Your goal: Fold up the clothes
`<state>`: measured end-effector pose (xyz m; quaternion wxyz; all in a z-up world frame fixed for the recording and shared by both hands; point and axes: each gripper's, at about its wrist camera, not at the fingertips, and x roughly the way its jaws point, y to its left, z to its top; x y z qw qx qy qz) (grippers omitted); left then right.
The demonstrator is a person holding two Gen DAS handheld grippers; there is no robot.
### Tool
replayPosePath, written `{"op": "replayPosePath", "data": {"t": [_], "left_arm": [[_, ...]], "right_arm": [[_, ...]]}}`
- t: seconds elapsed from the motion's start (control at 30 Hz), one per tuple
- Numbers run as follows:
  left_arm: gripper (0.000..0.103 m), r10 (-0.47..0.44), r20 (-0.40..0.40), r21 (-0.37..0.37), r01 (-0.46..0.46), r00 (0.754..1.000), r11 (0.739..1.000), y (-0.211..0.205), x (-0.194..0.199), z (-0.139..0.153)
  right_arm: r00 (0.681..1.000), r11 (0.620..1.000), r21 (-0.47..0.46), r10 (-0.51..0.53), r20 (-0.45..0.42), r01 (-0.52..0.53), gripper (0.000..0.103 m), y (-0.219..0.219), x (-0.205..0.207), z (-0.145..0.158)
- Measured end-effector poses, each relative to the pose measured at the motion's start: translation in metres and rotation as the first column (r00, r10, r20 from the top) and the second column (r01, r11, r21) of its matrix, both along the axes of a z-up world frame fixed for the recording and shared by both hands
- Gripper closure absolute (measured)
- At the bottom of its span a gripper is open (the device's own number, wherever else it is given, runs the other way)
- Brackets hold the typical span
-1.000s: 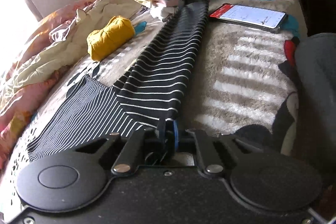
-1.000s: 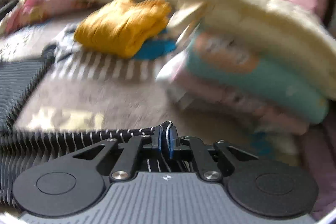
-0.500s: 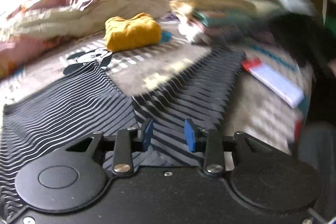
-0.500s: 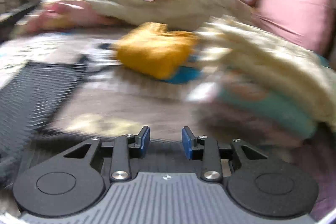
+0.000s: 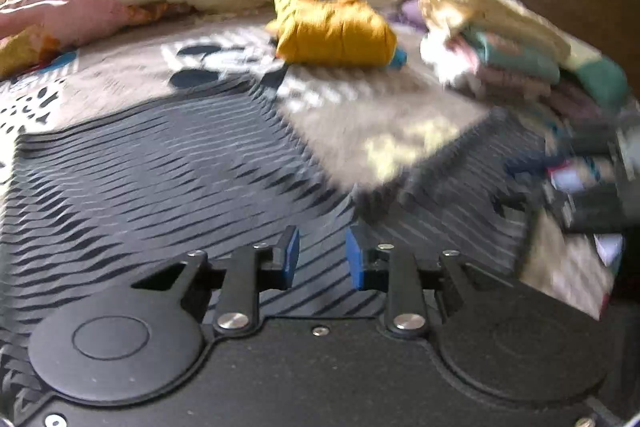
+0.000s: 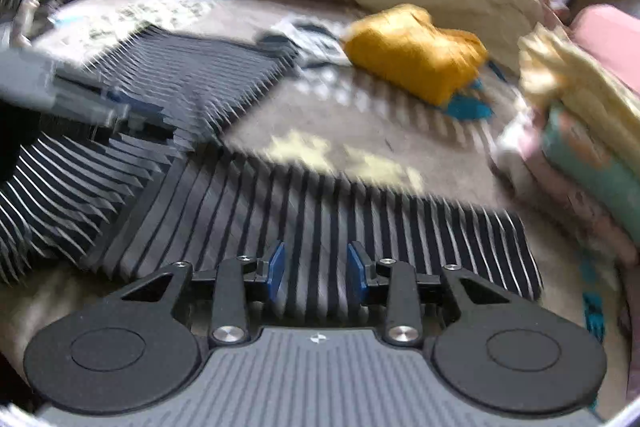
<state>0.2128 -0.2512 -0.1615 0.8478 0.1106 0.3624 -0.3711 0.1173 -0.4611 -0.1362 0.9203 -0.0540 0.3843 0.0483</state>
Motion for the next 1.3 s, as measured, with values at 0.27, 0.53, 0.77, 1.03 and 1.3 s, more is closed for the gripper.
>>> {"op": "replayPosePath", "data": {"t": [0.27,0.53,0.77,1.03,1.3], "left_arm": [[0.076,0.053,0.003,0.047,-0.053,0.999,0.997,0.103,-0.046,0.007],[0.072,0.629,-0.160,-0.216,-0.649,0.761,0.730,0.324,-0.014,-0.010],[0.072,0.791,-0.193,-0.342,-0.795,0.581,0.500,0.441,0.030,-0.014],[0.072,0.640,-0.159,-0.167,-0.659,0.752,0.734,0.459,0.126,0.011],[0.098,0.533,-0.129,-0.069,-0.544,0.836,0.836,0.443,0.155,0.015]], "right_arm": [[0.993,0.996,0.073,0.066,-0.098,-0.059,0.065,0.065,0.083,-0.036],[0.996,0.995,0.054,0.084,0.014,-0.084,0.065,0.115,0.055,-0.001],[0.934,0.931,0.086,0.349,0.073,-0.355,0.069,0.235,0.048,0.004],[0.934,0.917,0.175,0.350,0.075,-0.357,0.079,0.283,0.063,-0.012],[0.949,0.924,0.215,0.312,0.053,-0.316,0.079,0.280,0.064,-0.031]]}}
